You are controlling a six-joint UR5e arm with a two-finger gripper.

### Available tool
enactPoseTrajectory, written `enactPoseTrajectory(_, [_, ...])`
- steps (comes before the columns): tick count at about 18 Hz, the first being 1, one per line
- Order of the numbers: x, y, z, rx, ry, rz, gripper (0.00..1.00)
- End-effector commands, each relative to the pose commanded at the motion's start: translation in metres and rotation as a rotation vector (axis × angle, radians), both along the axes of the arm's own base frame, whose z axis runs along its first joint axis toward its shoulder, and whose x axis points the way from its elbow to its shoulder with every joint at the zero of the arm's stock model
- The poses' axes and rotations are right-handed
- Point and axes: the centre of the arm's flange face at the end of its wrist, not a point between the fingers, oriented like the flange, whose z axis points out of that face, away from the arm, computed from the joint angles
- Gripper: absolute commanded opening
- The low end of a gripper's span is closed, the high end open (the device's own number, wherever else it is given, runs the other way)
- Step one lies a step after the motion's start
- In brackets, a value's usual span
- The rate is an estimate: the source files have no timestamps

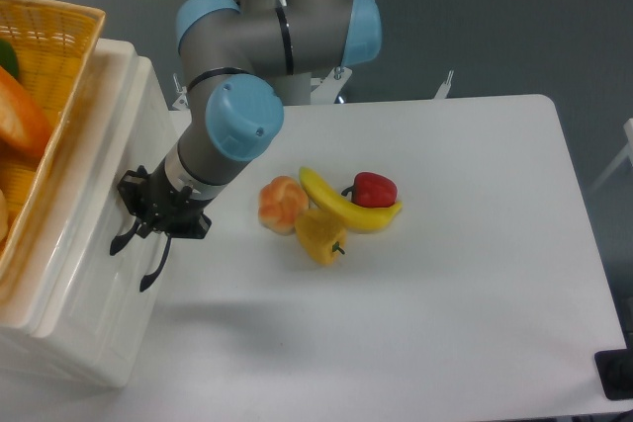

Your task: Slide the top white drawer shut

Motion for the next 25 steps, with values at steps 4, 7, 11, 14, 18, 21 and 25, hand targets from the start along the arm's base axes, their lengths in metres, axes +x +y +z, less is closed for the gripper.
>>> enactPoseTrajectory(4, [-0.006,0.003,0.002,0.028,0.024,-0.003,0.38])
enactPoseTrajectory(7, [-0.042,-0.001,-0.007,0.056,0.127,-0.005,1.00])
enactPoseTrajectory(11, [-0.104,-0.023,0.004,0.091,0.197,0.084,1.00])
enactPoseTrajectory(14, [-0.158,-0.051,0.014,0.110,0.311,0.125,1.00])
enactPoseTrajectory(18, [-0.219,-0.091,-0.001,0.083,0.444,0.011,1.00])
enactPoseTrajectory(21, [-0.270,-0.137,-0.011,0.055,0.510,-0.038,1.00])
enactPoseTrajectory(25, [-0.338,-0.210,-0.020,-0.002,0.624,-0.161,1.00])
